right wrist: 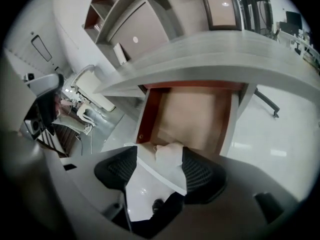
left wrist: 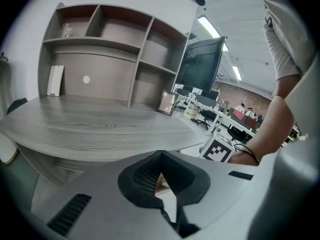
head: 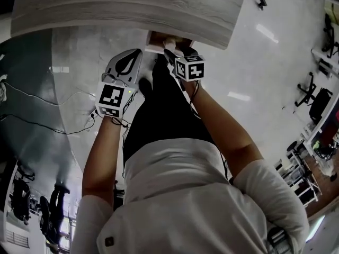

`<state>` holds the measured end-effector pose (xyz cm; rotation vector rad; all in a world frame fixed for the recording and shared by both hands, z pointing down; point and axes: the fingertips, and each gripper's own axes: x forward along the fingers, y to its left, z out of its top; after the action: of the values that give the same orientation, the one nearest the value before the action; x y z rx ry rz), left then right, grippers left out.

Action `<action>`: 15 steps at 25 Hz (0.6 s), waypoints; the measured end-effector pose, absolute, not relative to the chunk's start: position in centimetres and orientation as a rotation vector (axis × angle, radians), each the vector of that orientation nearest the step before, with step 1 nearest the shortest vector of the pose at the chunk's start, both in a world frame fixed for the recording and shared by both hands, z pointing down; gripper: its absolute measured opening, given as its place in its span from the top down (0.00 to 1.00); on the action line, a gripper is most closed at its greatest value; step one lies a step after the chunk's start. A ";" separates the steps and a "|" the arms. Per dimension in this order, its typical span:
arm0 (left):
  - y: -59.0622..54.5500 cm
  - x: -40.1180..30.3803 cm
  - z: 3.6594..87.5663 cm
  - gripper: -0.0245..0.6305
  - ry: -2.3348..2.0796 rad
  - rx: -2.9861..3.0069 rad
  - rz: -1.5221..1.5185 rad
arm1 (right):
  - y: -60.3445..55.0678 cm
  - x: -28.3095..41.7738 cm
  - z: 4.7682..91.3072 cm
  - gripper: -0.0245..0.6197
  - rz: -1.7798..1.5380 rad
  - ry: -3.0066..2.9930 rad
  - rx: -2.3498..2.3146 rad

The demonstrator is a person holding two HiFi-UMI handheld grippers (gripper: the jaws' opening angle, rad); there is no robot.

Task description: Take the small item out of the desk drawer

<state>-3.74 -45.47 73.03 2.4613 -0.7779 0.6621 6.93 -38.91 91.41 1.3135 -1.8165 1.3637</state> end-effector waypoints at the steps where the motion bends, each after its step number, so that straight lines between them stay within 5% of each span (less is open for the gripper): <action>1: -45.5 -3.6 73.3 0.95 -0.773 2.455 0.662 | -38.9 6.9 91.9 0.54 1.372 -1.798 1.309; 15: -46.5 -3.4 74.5 0.95 -0.769 2.398 0.636 | -39.7 6.3 97.2 0.54 1.409 -1.555 1.234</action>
<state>-3.40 -46.54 74.55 2.3980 -0.7688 0.6362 6.32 -39.65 97.25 1.2337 -1.5550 1.4086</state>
